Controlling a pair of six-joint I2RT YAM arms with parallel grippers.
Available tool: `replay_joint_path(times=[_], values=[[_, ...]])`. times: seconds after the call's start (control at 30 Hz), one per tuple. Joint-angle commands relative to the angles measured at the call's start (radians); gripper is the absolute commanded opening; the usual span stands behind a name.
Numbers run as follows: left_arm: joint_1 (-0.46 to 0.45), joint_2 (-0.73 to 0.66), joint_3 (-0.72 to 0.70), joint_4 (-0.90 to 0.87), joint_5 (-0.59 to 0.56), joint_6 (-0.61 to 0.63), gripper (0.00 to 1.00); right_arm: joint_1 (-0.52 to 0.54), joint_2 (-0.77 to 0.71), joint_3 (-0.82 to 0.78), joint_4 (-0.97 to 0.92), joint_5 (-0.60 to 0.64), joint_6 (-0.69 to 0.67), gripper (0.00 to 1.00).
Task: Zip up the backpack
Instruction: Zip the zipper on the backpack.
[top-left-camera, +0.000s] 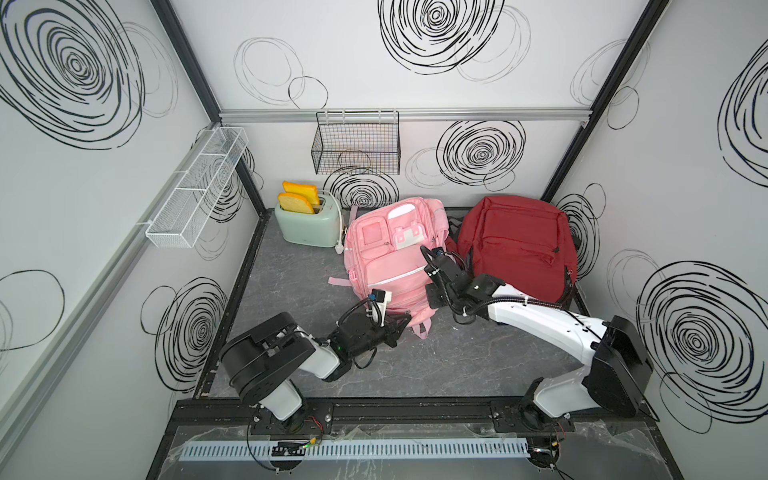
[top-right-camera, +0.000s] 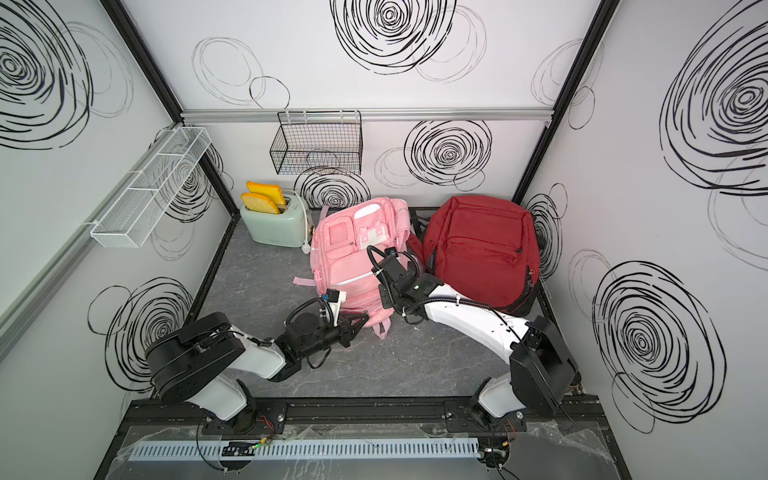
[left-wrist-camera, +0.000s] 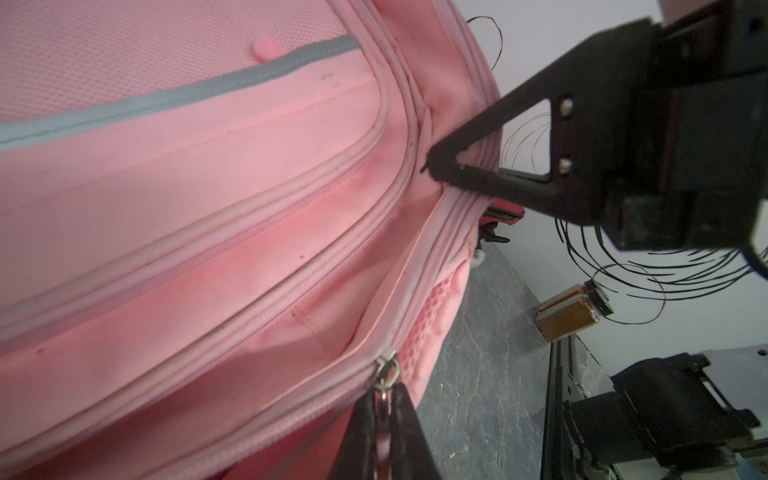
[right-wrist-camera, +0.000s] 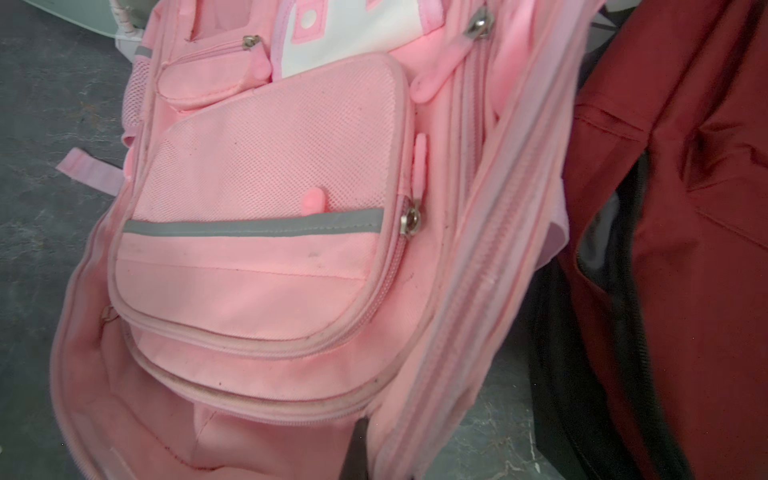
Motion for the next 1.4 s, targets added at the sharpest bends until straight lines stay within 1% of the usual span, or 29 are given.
replay_joint_path(times=[0.0,0.13,0.3,0.33,0.37,0.5,0.53,0.67,0.8,0.87,0.97,1.07,1.17,1.37], values=[[-0.002,0.002,-0.012,-0.028,0.002,0.001,0.0,-0.058,-0.027,-0.006,0.074,0.154,-0.037,0.0],[-0.001,0.004,-0.011,-0.027,0.005,0.003,0.0,-0.099,-0.045,-0.053,0.149,0.066,-0.023,0.0],[-0.002,0.0,-0.013,-0.027,0.005,0.004,0.0,-0.137,-0.092,-0.121,0.225,-0.044,0.069,0.0],[-0.001,0.001,-0.012,-0.026,0.006,0.004,0.0,-0.137,-0.099,-0.135,0.234,-0.048,0.089,0.02],[-0.002,0.002,-0.011,-0.027,0.006,0.004,0.0,-0.139,-0.11,-0.15,0.245,-0.058,0.117,0.06],[-0.001,0.003,-0.011,-0.027,0.007,0.004,0.0,-0.148,-0.148,-0.21,0.293,-0.112,0.214,0.27],[-0.001,0.002,-0.011,-0.028,0.004,0.004,0.0,-0.15,-0.16,-0.228,0.305,-0.127,0.241,0.31],[-0.002,-0.004,-0.015,-0.032,-0.002,0.006,0.0,-0.151,-0.198,-0.292,0.35,-0.194,0.336,0.44],[-0.001,-0.006,-0.015,-0.032,-0.001,0.006,0.0,-0.148,-0.214,-0.353,0.384,-0.275,0.427,0.52],[-0.002,-0.007,-0.014,-0.032,0.0,0.006,0.0,-0.144,-0.222,-0.385,0.394,-0.328,0.49,0.59],[-0.001,-0.009,-0.015,-0.032,-0.001,0.006,0.0,-0.109,-0.24,-0.442,0.429,-0.367,0.597,0.62],[-0.001,-0.007,-0.014,-0.031,0.0,0.006,0.0,-0.042,-0.244,-0.472,0.444,-0.347,0.682,0.65],[-0.002,-0.008,-0.017,-0.029,0.0,0.004,0.0,0.01,-0.226,-0.491,0.474,-0.343,0.743,0.67],[-0.002,-0.009,-0.021,-0.024,-0.001,0.002,0.0,0.042,-0.143,-0.539,0.59,-0.381,0.822,0.67]])
